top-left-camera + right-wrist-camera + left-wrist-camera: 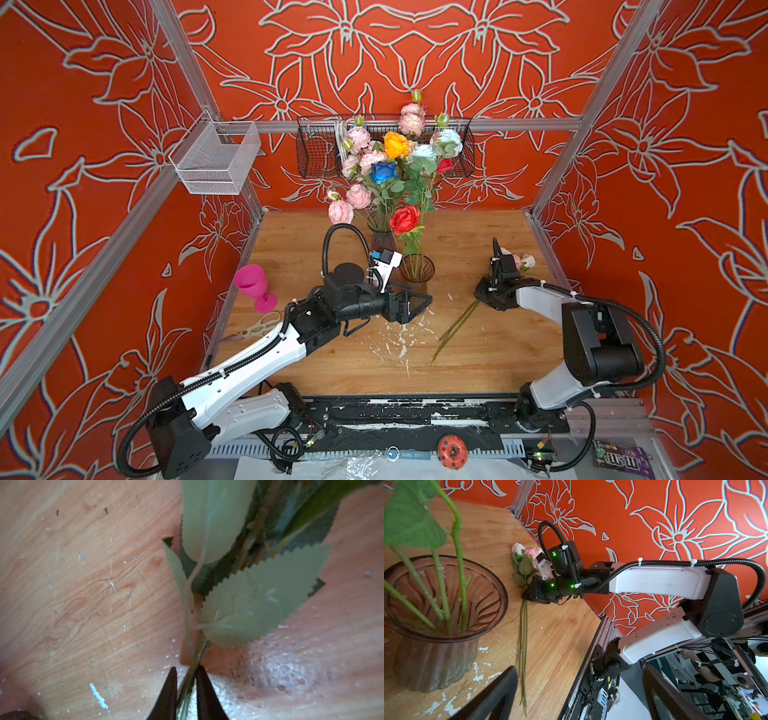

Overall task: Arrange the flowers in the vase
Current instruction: 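Move the right gripper down to the pink rose stem while left gripper holds brown vase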

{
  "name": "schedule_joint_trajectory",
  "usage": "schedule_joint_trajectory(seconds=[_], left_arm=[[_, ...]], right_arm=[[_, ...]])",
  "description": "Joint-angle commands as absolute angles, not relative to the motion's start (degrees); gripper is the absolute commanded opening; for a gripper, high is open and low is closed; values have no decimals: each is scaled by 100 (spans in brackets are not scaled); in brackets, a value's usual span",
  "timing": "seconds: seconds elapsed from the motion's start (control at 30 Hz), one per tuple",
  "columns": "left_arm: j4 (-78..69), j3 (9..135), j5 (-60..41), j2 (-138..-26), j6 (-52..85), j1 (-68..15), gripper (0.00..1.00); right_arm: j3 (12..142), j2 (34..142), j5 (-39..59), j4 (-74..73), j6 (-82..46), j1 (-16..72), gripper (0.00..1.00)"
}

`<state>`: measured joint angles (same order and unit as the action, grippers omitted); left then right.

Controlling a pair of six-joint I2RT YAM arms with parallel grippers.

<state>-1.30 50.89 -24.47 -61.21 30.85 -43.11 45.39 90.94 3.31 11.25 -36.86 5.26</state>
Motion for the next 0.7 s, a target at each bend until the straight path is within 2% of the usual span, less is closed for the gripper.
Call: schedule_joint_trajectory(seconds=[0.0, 0.1, 0.4, 0.67], left_arm=[[-95, 5183, -2340, -6038, 2946, -4333, 94], [-79, 5182, -2299, -6043, 2924, -4333, 94], [-71, 5185, -2272, -6089, 2886, -4333, 95], [-53, 5174, -2182, -6063, 2848, -4330, 95]], right_arm=[[4658, 9120, 386, 1047, -3841, 491, 10], [4598, 8854, 469, 1063, -3855, 492, 7], [4613, 8059, 891, 1042, -3733, 583, 6], [4685, 8177, 1202, 1062, -3517, 647, 7]])
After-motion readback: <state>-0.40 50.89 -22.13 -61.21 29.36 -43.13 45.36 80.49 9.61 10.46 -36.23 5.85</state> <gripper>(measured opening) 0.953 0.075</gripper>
